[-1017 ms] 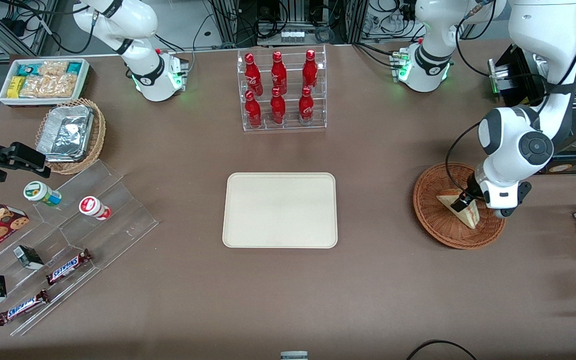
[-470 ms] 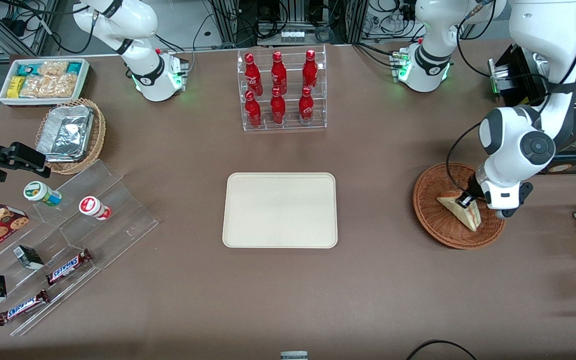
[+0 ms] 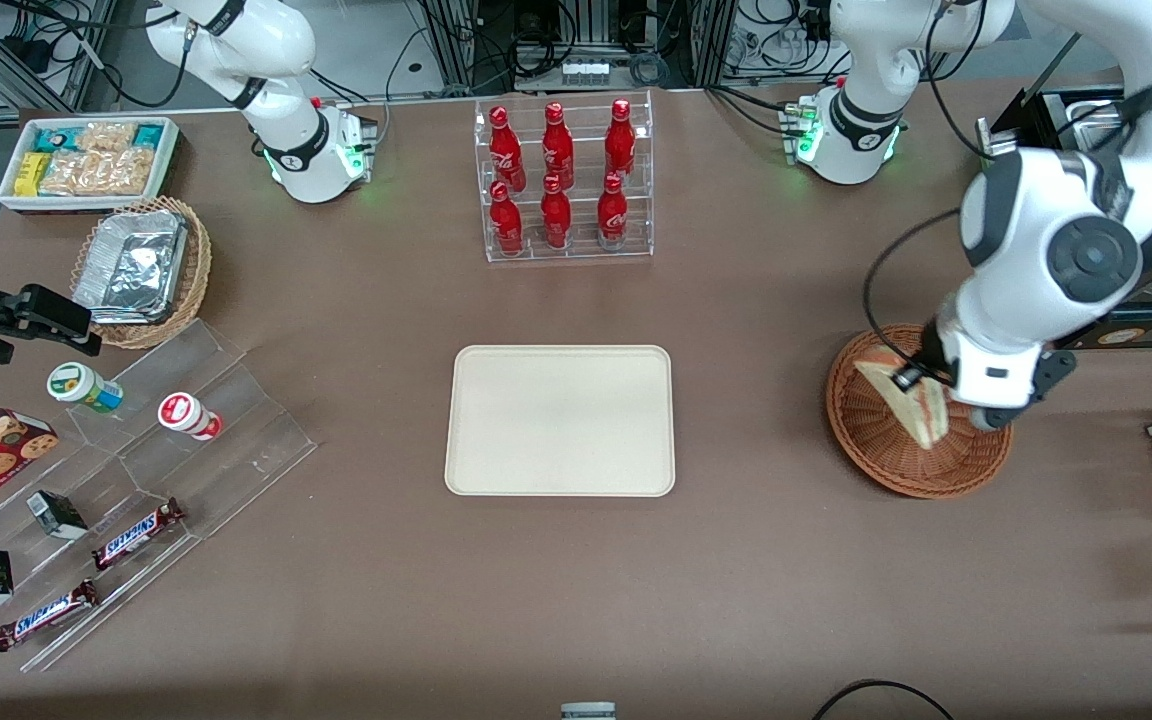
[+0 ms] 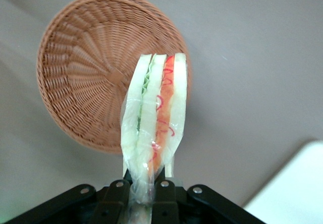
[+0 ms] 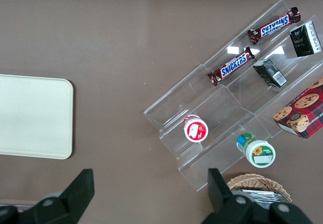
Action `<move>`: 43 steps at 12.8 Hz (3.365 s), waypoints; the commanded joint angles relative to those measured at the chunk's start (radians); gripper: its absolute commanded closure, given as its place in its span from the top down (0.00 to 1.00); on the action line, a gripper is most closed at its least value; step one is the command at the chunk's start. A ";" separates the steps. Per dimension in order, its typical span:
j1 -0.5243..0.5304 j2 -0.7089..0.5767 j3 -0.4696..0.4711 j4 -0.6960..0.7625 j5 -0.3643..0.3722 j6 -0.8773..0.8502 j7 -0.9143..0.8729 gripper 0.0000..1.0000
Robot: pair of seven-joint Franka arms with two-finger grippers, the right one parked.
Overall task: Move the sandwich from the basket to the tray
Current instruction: 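Carry the held sandwich with the left gripper over the cream tray, then lower the sandwich onto the tray and open the left gripper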
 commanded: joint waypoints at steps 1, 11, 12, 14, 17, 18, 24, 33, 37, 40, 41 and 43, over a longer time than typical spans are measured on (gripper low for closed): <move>-0.145 0.033 0.009 0.079 -0.003 -0.031 -0.019 0.00; -0.477 0.416 0.009 0.404 -0.006 0.059 -0.074 0.00; -0.485 0.442 0.009 0.412 -0.006 0.096 -0.085 0.00; -0.496 0.485 0.008 0.412 -0.006 0.176 -0.085 0.00; -0.519 0.530 0.009 0.401 0.003 0.234 -0.088 0.00; -0.531 0.547 0.009 0.401 0.003 0.259 -0.088 0.00; -0.552 0.624 0.011 0.403 0.032 0.310 -0.086 0.00; -0.552 0.608 0.016 0.407 0.043 0.297 -0.131 1.00; -0.534 0.442 0.035 0.412 0.040 0.119 -0.152 1.00; -0.531 0.279 0.110 0.401 0.040 -0.053 -0.151 1.00; -0.529 0.245 0.132 0.401 0.041 -0.093 -0.151 1.00; -0.529 0.194 0.183 0.399 0.041 -0.133 -0.128 1.00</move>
